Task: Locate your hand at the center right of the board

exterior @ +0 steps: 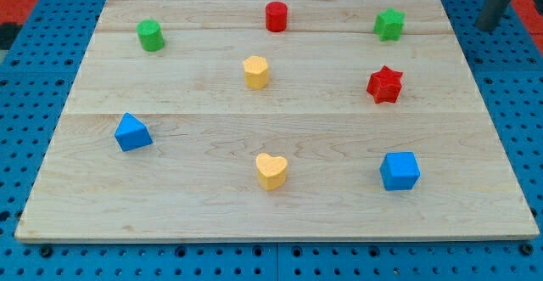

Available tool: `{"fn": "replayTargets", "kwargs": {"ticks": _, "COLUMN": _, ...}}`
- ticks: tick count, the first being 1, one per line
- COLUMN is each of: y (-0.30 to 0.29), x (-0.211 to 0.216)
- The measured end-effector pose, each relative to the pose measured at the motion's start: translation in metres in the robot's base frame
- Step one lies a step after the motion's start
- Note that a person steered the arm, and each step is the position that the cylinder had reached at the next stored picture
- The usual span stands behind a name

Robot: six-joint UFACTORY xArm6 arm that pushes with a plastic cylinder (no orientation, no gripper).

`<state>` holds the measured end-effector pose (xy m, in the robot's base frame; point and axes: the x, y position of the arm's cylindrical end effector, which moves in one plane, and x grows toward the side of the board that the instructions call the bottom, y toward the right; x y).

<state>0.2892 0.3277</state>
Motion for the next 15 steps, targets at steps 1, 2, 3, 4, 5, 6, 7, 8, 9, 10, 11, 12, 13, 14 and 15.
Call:
{"fn": "replayTargets", "kwargs": {"ticks": 1, "y": -0.049, "x": 0.038}}
{"fn": "replayTargets", "kwargs": {"ticks": 2, "y": -0.094, "x": 0.052}}
{"fn": "replayTargets", "kwargs": {"ticks": 3, "y": -0.099, "x": 0.058}}
{"fn": "replayTargets", "kwargs": {"ticks": 4, "y": -0.099, "x": 0.051}}
{"fn": "replayTargets", "kwargs": {"ticks": 5, "y": -0.099, "x": 0.049}}
{"fn": "replayTargets", "kwargs": {"ticks": 6, "y": -0.099, "x": 0.047}}
{"fn": "replayTargets", "kwargs": {"ticks": 7, "y": -0.095, "x": 0.047}}
{"fn": "replayTargets", "kwargs": {"ticks": 8, "y": -0.095, "x": 0.047}}
{"fn": "replayTargets", "kwargs": {"ticks": 9, "y": -0.095, "x": 0.042}}
{"fn": "replayTargets", "kwargs": {"ticks": 10, "y": -0.095, "x": 0.04}}
{"fn": "replayTargets", "kwargs": {"ticks": 11, "y": -0.083, "x": 0.04}}
{"fn": "replayTargets", "kwargs": {"ticks": 12, "y": -0.065, "x": 0.051}}
{"fn": "replayTargets", "kwargs": {"ticks": 13, "y": -0.067, "x": 0.059}}
{"fn": "replayTargets", "kwargs": {"ticks": 14, "y": -0.078, "x": 0.103}}
{"fn": "replayTargets", "kwargs": {"ticks": 15, "y": -0.078, "x": 0.107}}
